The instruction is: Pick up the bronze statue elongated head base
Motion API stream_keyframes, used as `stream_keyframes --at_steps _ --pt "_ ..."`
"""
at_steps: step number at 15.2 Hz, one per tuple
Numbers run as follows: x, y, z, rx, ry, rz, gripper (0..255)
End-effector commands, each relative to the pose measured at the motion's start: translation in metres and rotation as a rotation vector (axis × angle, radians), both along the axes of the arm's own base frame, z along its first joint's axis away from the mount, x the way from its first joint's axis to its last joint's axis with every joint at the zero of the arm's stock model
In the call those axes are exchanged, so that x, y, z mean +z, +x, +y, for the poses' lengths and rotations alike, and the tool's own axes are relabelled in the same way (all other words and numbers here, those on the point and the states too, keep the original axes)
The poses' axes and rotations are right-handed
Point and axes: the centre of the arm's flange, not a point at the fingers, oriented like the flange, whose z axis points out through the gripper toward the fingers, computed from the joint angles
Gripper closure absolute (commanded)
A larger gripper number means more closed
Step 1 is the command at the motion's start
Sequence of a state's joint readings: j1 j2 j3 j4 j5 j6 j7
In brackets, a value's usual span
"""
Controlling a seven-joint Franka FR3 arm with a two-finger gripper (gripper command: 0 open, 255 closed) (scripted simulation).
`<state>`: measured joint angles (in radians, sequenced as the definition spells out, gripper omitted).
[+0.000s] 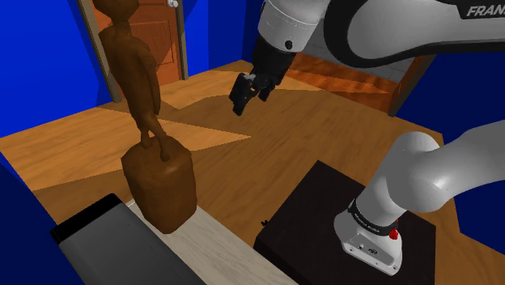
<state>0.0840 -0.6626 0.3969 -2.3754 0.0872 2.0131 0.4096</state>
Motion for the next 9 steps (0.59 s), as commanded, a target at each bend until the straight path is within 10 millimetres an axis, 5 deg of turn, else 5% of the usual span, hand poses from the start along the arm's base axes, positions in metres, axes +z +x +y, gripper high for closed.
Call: stream_keyframes --at_steps 1,9 --pt "0.000 0.003 0.027 0.016 -0.013 -0.058 0" --pt "-0.001 0.005 0.130 0.074 -0.073 -0.279 0"
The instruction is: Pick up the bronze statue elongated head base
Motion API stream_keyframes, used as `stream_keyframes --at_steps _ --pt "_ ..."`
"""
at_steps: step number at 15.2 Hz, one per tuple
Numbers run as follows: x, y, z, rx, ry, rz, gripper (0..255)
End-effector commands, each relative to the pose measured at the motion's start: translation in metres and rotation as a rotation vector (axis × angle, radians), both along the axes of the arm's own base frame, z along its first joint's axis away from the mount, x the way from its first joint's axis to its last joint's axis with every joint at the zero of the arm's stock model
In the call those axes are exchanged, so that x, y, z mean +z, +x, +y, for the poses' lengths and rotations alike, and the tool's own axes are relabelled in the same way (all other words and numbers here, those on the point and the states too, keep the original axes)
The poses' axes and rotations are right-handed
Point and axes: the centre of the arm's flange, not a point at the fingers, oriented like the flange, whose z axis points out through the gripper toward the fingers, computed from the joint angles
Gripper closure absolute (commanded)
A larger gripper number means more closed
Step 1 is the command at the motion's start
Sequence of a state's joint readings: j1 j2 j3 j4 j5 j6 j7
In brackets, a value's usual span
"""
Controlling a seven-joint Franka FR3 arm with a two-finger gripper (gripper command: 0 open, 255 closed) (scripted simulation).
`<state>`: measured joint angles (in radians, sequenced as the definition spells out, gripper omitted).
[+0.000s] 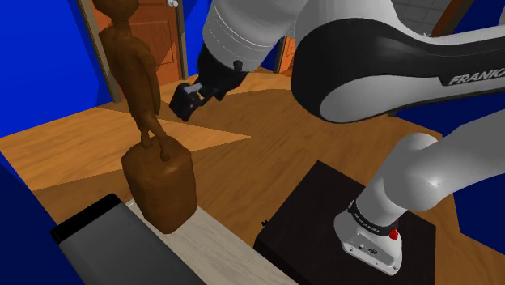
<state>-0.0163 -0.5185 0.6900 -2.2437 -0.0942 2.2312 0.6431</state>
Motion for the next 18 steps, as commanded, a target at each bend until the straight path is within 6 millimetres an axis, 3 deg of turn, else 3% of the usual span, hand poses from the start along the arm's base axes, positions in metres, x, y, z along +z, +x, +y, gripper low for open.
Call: stream_keyframes --at_steps 1,6,15,16,18 --pt "-0.002 -0.002 0.027 0.015 -0.012 -0.057 0" --pt "-0.006 -0.003 0.086 0.048 -0.046 -0.182 0" --pt "-0.046 -0.003 0.086 0.049 -0.046 -0.182 0" --pt "-0.047 -0.005 0.084 0.048 -0.046 -0.182 255" --pt "-0.046 -0.003 0.084 0.048 -0.046 -0.182 255"
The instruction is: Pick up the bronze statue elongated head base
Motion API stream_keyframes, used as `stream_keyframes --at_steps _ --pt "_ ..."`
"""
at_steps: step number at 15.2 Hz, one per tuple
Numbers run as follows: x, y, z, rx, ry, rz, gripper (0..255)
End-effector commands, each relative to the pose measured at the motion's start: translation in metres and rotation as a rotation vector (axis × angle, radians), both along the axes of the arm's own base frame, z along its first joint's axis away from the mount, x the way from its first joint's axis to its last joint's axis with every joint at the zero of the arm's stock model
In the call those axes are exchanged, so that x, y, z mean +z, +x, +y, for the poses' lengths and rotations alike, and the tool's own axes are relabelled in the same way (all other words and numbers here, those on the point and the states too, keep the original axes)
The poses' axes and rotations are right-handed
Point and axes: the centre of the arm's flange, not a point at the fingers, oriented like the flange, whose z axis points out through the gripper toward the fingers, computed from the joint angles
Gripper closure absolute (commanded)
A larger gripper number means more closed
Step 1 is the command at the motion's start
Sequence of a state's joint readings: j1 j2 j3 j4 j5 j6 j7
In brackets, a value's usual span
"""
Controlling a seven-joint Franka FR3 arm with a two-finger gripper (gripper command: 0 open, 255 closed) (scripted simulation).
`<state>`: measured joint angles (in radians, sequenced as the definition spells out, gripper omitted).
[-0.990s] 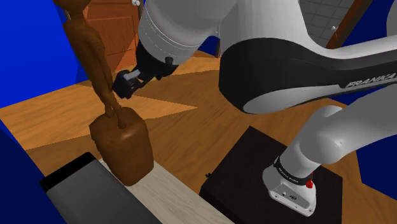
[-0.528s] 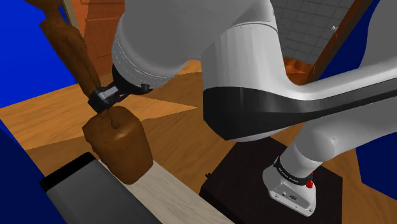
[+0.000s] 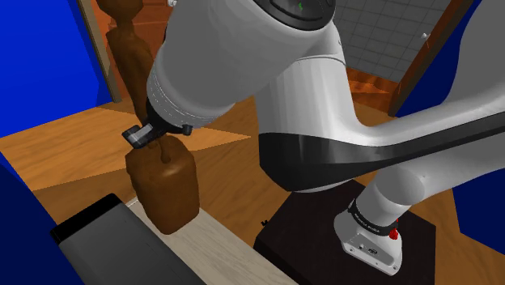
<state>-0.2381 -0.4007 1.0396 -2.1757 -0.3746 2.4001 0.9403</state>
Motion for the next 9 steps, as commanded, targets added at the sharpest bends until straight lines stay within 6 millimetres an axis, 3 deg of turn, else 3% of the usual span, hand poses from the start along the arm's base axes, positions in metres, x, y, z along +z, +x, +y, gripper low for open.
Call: stream_keyframes --at_steps 1,7,9 --pt "-0.002 0.001 -0.002 -0.005 -0.006 0.006 255" --pt "-0.003 0.001 0.000 -0.004 -0.006 0.005 255" --pt "0.008 0.001 0.000 -0.004 -0.006 0.006 255"
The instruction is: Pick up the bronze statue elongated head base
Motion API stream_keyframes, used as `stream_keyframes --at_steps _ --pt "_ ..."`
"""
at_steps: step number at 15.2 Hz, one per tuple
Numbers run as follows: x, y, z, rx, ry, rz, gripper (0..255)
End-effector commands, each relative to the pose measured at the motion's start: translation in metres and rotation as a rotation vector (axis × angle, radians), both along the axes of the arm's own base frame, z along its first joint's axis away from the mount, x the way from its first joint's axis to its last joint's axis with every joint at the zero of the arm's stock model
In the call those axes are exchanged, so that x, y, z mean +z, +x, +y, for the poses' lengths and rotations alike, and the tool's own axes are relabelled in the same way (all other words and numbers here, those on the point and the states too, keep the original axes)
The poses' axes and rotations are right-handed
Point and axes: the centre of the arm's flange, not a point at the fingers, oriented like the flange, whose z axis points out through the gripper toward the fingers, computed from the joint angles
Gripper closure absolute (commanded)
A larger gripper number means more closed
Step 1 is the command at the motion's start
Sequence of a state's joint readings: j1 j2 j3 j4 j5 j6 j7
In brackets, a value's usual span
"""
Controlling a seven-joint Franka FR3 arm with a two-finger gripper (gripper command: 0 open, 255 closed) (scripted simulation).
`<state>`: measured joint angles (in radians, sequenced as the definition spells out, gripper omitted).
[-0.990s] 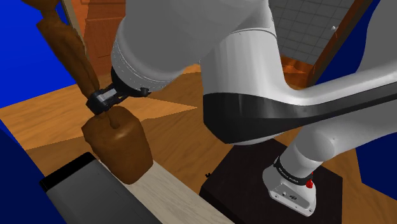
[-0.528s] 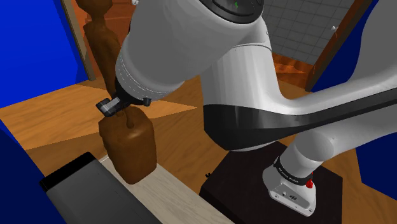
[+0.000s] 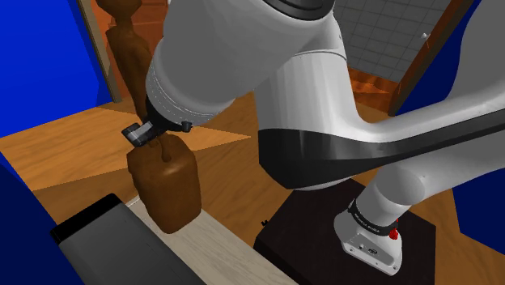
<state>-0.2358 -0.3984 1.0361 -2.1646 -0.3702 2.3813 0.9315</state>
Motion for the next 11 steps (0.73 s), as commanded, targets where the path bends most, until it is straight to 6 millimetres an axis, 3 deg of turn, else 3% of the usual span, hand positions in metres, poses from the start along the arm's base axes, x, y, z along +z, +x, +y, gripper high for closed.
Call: stream_keyframes --at_steps 1,11 --pt "0.010 0.000 0.000 0.000 0.000 -0.001 255" --pt "0.062 0.000 0.000 0.000 0.000 -0.001 255"
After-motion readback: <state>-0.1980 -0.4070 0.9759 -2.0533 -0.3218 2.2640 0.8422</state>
